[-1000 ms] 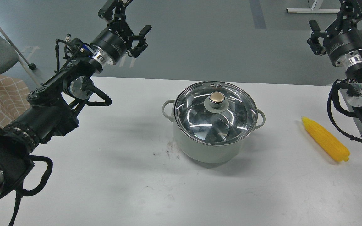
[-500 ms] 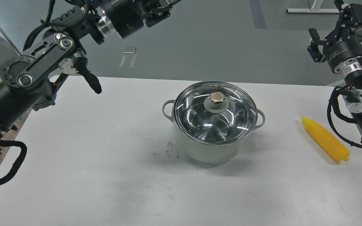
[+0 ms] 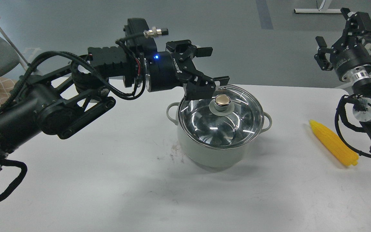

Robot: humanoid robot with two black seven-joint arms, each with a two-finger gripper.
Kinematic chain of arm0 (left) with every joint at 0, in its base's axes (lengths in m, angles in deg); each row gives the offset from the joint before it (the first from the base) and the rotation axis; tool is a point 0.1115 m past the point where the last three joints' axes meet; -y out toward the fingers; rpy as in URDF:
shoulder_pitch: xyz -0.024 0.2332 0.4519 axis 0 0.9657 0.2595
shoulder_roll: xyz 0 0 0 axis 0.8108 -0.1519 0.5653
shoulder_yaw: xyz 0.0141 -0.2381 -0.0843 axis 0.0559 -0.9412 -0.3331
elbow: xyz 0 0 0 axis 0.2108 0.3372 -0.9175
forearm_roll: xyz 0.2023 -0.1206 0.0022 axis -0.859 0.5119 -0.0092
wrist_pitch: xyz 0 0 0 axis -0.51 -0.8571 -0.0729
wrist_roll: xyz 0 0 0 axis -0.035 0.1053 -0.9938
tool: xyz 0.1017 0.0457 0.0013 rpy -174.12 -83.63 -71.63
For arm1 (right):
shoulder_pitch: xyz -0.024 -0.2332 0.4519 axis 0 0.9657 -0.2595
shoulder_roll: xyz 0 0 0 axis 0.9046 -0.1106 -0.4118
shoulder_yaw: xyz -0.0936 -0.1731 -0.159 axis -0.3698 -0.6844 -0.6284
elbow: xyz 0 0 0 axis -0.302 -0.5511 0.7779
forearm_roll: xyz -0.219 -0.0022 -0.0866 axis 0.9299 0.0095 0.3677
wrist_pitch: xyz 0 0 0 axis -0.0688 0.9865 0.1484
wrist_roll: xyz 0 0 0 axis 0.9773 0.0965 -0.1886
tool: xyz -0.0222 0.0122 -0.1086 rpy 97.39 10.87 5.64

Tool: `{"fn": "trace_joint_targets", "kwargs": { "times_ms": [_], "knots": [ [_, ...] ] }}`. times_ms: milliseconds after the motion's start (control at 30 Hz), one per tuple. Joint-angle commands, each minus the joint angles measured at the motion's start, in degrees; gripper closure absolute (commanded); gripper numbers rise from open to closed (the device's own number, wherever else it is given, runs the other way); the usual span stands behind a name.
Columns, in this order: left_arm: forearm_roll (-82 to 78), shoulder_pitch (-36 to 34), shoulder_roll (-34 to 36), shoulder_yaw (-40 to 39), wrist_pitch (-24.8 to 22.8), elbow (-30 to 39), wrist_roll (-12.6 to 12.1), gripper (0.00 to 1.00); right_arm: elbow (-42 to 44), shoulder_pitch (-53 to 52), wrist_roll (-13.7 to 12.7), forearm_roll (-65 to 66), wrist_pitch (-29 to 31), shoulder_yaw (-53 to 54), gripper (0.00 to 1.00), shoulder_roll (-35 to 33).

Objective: Open pot and put corn in
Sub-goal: 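Move the left gripper over the pot and grasp the lid's brass knob, then lift the glass lid off the pot with the left gripper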

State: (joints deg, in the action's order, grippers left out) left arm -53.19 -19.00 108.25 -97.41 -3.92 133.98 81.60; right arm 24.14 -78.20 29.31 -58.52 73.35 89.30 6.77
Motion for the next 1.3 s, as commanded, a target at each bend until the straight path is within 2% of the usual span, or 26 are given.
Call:
{"fn": "trace_joint_targets", "kwargs": {
  "times_ms": [0,300,467,900,967,1033,1100,1133,1267],
  "knots": [
    [-1.06,0.16,-2.89,2.53,1.35,-3.07,-0.06,0.03,-0.89,0.93,0.0,-0.05,-0.01,-0.01,0.0,-0.64],
    [-1.06,0.34,-10.89,3.59,1.53,-12.57,0.03,0.03,-3.97,3.13,0.0,0.04,-1.15,-0.01,0.0,-3.63],
    [-1.06,0.52,-12.65,4.11,1.53,-16.08,0.03,0.03,-5.37,3.65,0.0,0.04,-1.15,0.08,0.0,-5.21],
    [-1.06,2.71,-12.3,4.64,1.53,-18.02,0.47,0.06,-6.34,5.06,0.0,0.04,-1.15,0.08,0.0,-5.74],
    [-1.06,2.63,-12.3,4.64,1.53,-18.38,0.47,0.11,-6.34,5.06,0.0,0.13,-1.15,0.08,0.0,-5.74],
    [-1.06,2.71,-12.3,4.64,1.53,-18.38,0.38,0.3,-6.34,5.06,0.0,0.04,-1.15,0.08,0.0,-5.74],
    [-1.06,2.63,-12.39,4.64,1.53,-18.46,0.38,0.41,-6.34,5.06,0.0,0.04,-1.15,0.08,0.0,-5.74],
    [-1.06,2.63,-12.39,4.64,1.53,-18.38,0.3,0.52,-6.34,5.06,0.0,0.13,-1.15,0.08,0.0,-5.74],
    [-1.06,2.63,-12.56,4.47,1.61,-18.38,0.21,0.7,-6.34,5.41,0.0,0.04,-1.15,0.08,0.0,-5.74]
  ]
}}
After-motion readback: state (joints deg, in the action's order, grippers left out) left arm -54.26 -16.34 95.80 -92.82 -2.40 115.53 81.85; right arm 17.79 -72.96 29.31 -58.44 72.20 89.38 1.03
